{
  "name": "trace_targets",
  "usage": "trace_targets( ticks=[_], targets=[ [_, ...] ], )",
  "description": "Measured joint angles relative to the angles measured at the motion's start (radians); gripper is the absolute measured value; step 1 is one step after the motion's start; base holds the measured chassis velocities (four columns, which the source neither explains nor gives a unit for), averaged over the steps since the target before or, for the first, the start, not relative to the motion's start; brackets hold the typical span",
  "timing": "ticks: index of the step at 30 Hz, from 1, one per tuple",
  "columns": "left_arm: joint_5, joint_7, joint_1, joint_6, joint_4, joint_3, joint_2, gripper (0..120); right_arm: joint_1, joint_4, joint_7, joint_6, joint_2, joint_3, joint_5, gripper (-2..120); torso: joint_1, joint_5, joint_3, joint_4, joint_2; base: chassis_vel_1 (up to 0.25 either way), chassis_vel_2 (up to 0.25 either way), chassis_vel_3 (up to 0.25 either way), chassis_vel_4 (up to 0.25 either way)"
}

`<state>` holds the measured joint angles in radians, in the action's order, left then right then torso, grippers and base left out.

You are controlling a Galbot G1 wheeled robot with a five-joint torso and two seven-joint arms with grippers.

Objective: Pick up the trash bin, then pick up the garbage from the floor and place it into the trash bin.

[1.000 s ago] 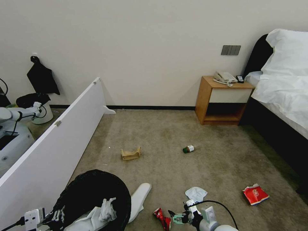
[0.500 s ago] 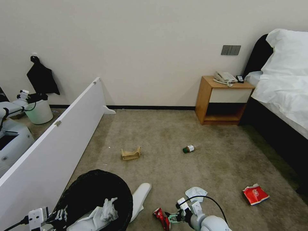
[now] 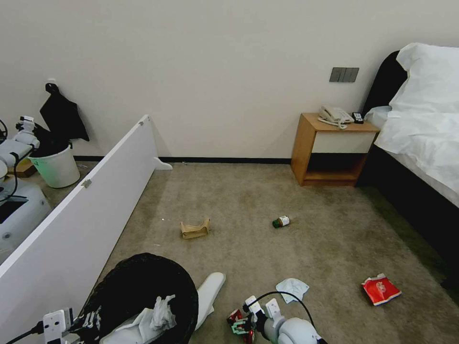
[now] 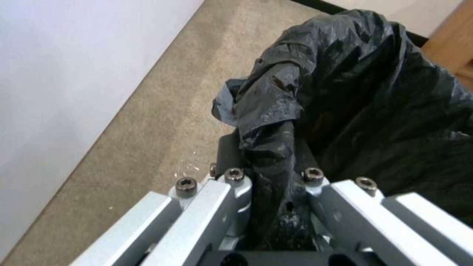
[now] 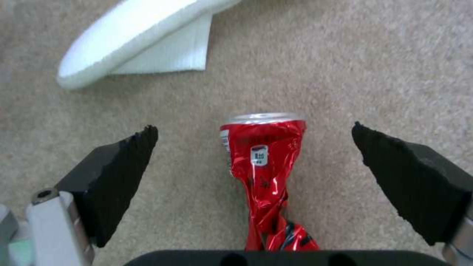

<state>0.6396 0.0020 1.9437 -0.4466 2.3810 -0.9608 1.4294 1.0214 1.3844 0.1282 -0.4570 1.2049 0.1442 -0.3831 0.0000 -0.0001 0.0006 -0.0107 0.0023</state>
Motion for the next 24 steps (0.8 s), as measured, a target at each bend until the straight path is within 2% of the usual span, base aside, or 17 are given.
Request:
trace_targets(
  ticks=[24],
  targets=[
    [-0.004, 0.002, 0.005, 0.004, 0.004, 0.003, 0.001, 4, -0.009, -0.090, -0.018, -0.031, 0.024, -0.012, 0.018, 100, 0.000, 0.0001, 0.000, 0.0000, 0.000, 0.000, 0.000, 0.000, 0.000]
  ],
)
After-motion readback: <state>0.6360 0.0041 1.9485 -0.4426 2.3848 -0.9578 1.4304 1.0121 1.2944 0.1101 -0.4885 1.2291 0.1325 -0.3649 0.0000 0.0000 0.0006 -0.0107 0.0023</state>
